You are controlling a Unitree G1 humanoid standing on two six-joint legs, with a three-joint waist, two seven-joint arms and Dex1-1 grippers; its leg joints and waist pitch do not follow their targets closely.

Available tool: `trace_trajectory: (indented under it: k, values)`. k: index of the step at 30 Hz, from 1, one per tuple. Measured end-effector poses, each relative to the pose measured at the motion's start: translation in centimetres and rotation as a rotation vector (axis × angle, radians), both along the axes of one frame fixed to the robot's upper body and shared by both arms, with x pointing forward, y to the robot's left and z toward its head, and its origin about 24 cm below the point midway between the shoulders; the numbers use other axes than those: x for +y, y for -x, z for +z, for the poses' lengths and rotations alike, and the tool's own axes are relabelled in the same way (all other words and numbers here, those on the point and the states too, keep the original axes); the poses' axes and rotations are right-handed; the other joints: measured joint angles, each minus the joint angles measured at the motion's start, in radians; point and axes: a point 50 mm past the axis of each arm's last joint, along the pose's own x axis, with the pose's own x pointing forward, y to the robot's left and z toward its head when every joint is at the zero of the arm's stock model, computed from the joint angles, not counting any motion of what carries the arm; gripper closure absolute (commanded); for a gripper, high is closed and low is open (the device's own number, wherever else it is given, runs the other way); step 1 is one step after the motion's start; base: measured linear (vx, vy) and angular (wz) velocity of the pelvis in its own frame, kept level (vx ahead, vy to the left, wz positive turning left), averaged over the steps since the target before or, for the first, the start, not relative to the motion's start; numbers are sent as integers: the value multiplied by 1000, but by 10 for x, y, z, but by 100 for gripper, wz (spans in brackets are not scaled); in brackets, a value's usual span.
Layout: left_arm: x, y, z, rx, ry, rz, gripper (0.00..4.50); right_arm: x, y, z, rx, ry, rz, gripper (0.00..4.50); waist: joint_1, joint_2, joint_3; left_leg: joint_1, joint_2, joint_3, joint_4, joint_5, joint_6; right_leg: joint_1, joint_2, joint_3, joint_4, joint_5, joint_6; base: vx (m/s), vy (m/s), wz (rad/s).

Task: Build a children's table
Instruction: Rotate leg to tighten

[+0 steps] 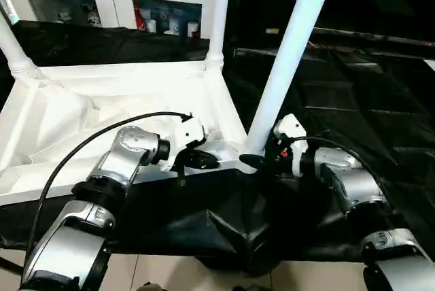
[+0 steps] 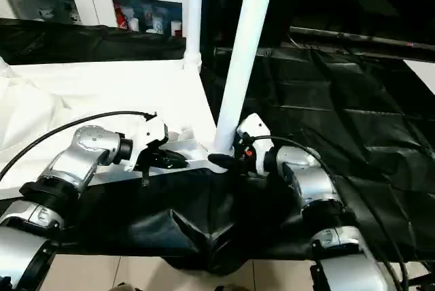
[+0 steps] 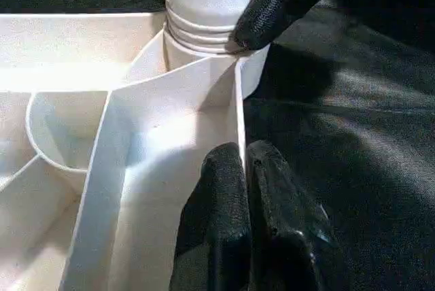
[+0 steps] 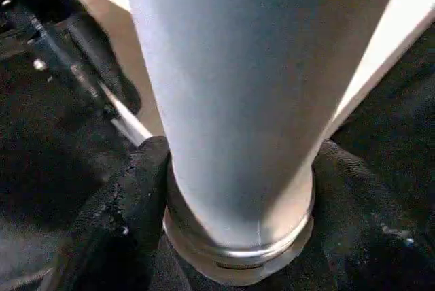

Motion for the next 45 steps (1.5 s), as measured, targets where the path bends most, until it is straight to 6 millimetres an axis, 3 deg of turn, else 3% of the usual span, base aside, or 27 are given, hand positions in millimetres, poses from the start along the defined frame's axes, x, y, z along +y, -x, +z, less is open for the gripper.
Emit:
trace_trajectory:
  k: [4, 8, 11, 14, 15, 21, 35, 43, 45]
  values:
    - [-12, -8, -3, -35, -15, 96, 450, 9, -7, -7, 0, -22, -226, 182, -6, -3, -1, 2, -1, 0, 2, 0, 0, 2, -1, 1, 0, -2, 4, 0, 0, 0]
    - [-36, -15, -7, -69, -25, 213, 450, 22, -20, -12, 23, -48, -544, 182, -11, -3, -2, 2, -2, -1, 3, 0, 0, 1, -1, 1, -3, -2, 4, 0, 0, 0]
    - [-53, -16, -10, -69, -25, 262, 450, 26, -25, -13, 36, -44, -668, 182, -10, -3, -3, 3, -2, -1, 4, 0, 0, 2, -2, 1, -4, -3, 5, 0, 0, 0]
    - [-57, -16, -11, -73, -26, 281, 450, 30, -27, -13, 24, -26, -707, 182, -10, -3, -4, 2, -2, -1, 4, 0, 0, 2, -2, 0, -4, -3, 5, 0, 0, 0]
    - [-58, -16, -11, -76, -27, 281, 450, 30, -27, -13, 17, -23, -709, 127, -9, -3, -4, 2, -2, -1, 3, 0, 0, 2, -2, 0, -4, -3, 5, 0, 0, 0]
    - [-56, -15, -9, -85, -23, 250, 450, 26, -26, -13, -5, -6, -632, 69, -8, -3, -4, 0, -2, -2, 3, 0, 0, 1, -2, 0, -4, -3, 5, 0, 0, 0]
    - [-13, -4, 1, -37, -6, -2, 450, -3, -7, 2, -57, 49, -76, 69, 2, 0, -2, -3, 0, -1, -4, 0, 0, -3, 1, -2, -1, -2, 1, 0, 0, 0]
    - [-5, -1, 3, -15, -3, -45, 450, -6, -2, 5, -32, 56, 40, 69, 4, -2, 0, -5, 0, 0, -2, -1, 1, -4, 0, -1, -1, -2, 1, 0, 0, 0]
    - [-4, -1, 3, -15, -3, -45, 450, -6, -2, 5, -30, 58, 45, 96, 6, -2, 0, -5, 0, 0, -2, -1, 1, -4, 0, -1, 0, -2, 0, 0, 0, 0]
